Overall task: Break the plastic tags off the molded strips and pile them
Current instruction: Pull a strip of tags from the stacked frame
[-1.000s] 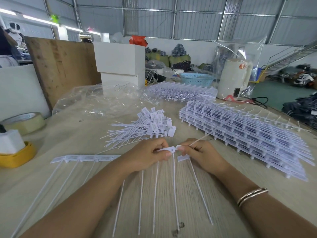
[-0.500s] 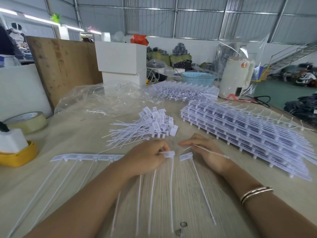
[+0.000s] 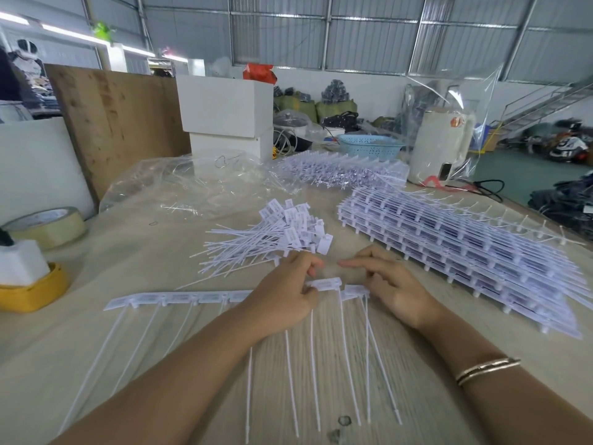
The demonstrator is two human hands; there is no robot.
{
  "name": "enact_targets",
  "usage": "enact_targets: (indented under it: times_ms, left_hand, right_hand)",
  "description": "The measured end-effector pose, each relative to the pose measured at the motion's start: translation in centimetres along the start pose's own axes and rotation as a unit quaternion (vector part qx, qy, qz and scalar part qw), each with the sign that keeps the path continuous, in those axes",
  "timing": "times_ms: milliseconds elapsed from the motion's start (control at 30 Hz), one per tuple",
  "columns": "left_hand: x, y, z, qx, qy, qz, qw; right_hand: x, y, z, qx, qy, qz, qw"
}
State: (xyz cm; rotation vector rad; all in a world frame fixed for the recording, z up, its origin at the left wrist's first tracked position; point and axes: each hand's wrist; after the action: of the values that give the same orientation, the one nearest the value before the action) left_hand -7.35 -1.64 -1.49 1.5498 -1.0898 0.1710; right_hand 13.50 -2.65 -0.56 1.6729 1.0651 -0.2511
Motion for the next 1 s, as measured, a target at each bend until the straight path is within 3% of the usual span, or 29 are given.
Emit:
enact_targets:
  times_ms: [133, 233, 400, 667, 1000]
  left_hand:
    - [0.5, -0.1, 0.1, -0.003, 0.004, 0.025, 1.000]
    - [0.5, 0.8, -0.1, -0.025, 0.037, 0.044, 0.998]
    - [-0.7, 2.2, -0.1, -0.078, 0.055, -0.032, 0.995]
    - [-1.2, 2.2, -0.4, -0.105, 0.025, 0.018, 0.994]
    - [0.2, 2.0, 0.0, -0.079, 0.016, 0.081, 0.993]
  right_hand:
    - [-0.3, -0.9, -0.1, -0.011, 0.143, 0.152, 0.978]
    - [-0.4, -1.1, -0.3, 0.039, 0.177, 0.218, 0.959]
    - [-0.3, -1.0, -0.2, 0.096, 0.195, 0.258, 0.941]
    - [0.2, -1.4, -0.4, 0.022, 0.111, 0.131, 0.985]
    - [0.1, -1.0, -0.6, 0.045, 0.028, -0.055, 0.997]
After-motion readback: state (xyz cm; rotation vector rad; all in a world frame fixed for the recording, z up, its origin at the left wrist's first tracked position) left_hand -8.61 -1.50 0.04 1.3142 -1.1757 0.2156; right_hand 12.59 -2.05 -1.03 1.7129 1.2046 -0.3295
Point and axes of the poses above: each hand's wrist, its own z-axis away from the middle knuckle, its own y-axis out of the back of the hand, x = y × z, and after that the axes turned 3 degrees about z, right-handed
